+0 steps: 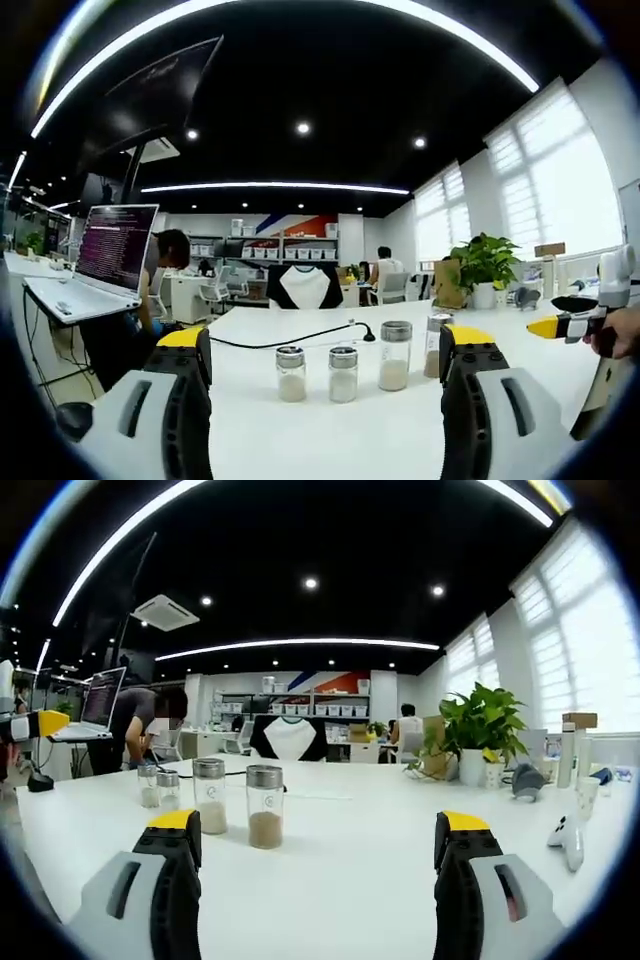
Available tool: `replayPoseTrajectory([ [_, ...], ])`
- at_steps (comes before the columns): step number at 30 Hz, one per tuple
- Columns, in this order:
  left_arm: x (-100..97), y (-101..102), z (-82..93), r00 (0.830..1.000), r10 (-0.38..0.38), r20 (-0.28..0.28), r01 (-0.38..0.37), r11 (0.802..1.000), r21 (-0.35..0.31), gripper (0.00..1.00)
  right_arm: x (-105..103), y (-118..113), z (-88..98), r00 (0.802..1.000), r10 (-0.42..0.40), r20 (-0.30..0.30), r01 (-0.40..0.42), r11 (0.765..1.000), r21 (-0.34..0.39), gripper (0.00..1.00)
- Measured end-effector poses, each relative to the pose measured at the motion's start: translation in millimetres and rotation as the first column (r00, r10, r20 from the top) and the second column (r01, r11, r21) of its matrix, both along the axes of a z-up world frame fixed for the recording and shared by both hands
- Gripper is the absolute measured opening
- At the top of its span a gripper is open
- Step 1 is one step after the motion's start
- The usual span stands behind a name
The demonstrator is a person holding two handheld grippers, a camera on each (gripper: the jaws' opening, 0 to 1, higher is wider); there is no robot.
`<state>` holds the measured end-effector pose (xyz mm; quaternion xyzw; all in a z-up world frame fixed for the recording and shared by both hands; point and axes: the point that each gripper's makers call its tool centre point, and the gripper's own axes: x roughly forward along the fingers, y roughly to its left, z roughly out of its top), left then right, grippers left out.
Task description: Rotate the seasoning bottle until the label or dispensing opening points toward the visible target arrow and the bottle remains upright within the marked orientation range
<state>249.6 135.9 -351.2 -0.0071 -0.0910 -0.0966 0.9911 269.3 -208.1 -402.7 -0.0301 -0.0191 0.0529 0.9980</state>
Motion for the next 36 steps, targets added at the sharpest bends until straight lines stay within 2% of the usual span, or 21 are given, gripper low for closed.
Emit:
replayPoseTrajectory([
  [10, -2.1, -4, 5.7, 1.000, -0.025, 0.008, 0.025, 1.000, 0.005, 1.00, 0, 9, -0.8, 1.000, 0.022, -0.011, -0.022, 1.000, 0.004, 0.99],
  [36, -5.2, -14, 3.9, 0.998, -0.055, 0.007, 0.055, 0.998, 0.008, 1.00, 1, 9, 2.1, 1.000, 0.027, -0.008, -0.027, 1.000, 0.011, 0.99],
])
